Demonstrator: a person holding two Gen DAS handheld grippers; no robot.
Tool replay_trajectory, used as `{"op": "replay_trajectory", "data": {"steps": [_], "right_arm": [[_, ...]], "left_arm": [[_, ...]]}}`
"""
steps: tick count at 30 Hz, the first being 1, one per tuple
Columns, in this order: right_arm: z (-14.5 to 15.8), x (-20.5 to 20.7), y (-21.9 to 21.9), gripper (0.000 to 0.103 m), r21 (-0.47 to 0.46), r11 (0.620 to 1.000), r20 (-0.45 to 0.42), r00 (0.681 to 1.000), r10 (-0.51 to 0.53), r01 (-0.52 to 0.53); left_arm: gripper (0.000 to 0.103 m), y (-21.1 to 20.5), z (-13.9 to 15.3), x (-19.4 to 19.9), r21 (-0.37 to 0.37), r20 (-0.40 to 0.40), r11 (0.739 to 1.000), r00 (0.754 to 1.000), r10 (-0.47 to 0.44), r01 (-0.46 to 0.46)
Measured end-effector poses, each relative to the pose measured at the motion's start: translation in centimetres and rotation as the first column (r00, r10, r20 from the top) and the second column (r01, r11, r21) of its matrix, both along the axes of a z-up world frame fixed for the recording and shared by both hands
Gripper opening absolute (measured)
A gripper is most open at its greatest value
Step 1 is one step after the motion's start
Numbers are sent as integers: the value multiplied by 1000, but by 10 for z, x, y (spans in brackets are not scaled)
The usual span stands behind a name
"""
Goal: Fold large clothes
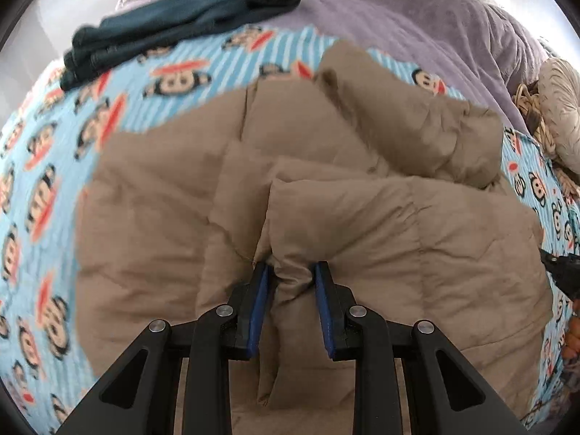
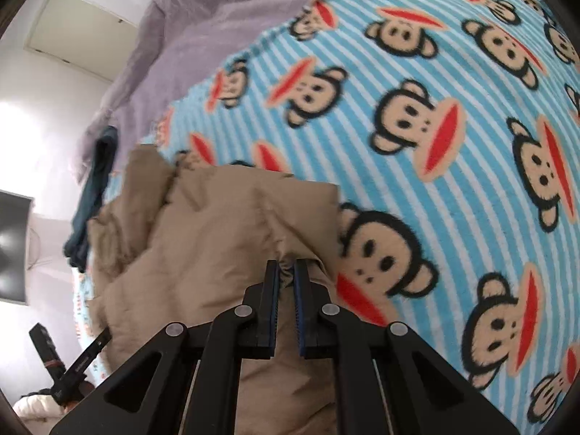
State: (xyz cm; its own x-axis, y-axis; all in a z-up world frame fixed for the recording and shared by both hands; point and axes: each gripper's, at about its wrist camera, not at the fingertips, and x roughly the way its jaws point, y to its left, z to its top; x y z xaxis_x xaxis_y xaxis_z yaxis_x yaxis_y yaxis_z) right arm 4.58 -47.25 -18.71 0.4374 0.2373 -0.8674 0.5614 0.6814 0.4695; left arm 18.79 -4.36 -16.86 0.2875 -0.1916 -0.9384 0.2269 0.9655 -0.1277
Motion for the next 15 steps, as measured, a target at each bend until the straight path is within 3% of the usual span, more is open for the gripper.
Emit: {"op": "replay_trajectory", "data": {"steps": [6,10,15], "right_arm": [[-22,1,15,10,-128,990,-24,998,63,-66],[-16,4,26,18,-240,965,-54,994,100,-110],[1,-1,33,20,-318,938,-99,989,111,-137]], "left_arm": [[28,-8,-13,-8,38,38,999,998,-39,38],[28,-7,-14,-8,36,40,999,998,-40,38],[28,-7,-13,-8,34,39,999,998,-39,38]]}}
